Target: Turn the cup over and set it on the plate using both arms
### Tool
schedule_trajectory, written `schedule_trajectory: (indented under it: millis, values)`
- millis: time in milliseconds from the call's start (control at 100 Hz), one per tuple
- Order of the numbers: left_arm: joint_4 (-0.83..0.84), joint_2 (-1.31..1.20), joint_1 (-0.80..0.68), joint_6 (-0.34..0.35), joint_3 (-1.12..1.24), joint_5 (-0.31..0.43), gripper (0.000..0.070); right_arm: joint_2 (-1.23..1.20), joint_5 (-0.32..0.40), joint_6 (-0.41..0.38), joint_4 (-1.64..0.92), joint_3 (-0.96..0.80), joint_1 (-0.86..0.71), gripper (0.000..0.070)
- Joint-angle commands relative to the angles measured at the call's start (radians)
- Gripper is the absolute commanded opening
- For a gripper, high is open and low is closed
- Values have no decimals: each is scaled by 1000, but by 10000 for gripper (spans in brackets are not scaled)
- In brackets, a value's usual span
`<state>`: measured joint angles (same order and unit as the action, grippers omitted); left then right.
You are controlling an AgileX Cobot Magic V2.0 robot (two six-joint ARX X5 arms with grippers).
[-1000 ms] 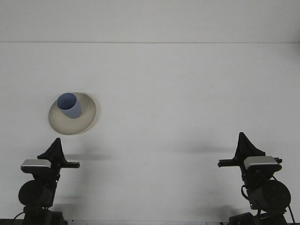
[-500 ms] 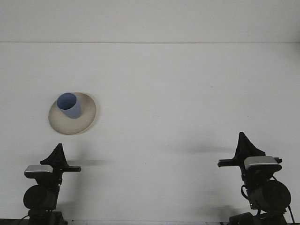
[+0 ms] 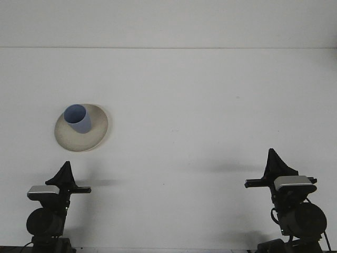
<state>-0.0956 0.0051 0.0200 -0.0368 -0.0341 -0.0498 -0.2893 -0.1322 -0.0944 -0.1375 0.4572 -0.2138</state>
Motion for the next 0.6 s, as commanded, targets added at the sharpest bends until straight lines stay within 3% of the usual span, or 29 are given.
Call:
schedule_trajectory:
  millis: [0, 300, 470, 590]
  values:
    - [-10, 0, 0, -2, 20, -2, 13, 2, 0, -11, 11, 2, -2, 0]
    - [-10, 0, 0, -2, 20, -2, 13, 2, 0, -6, 10, 2, 3, 0]
    - [-10, 0, 0, -2, 20, -2, 13, 36, 6, 154, 11, -23, 80, 0]
    - [-10, 0, 0, -2, 20, -2, 13, 104, 90, 285, 10, -106, 150, 0]
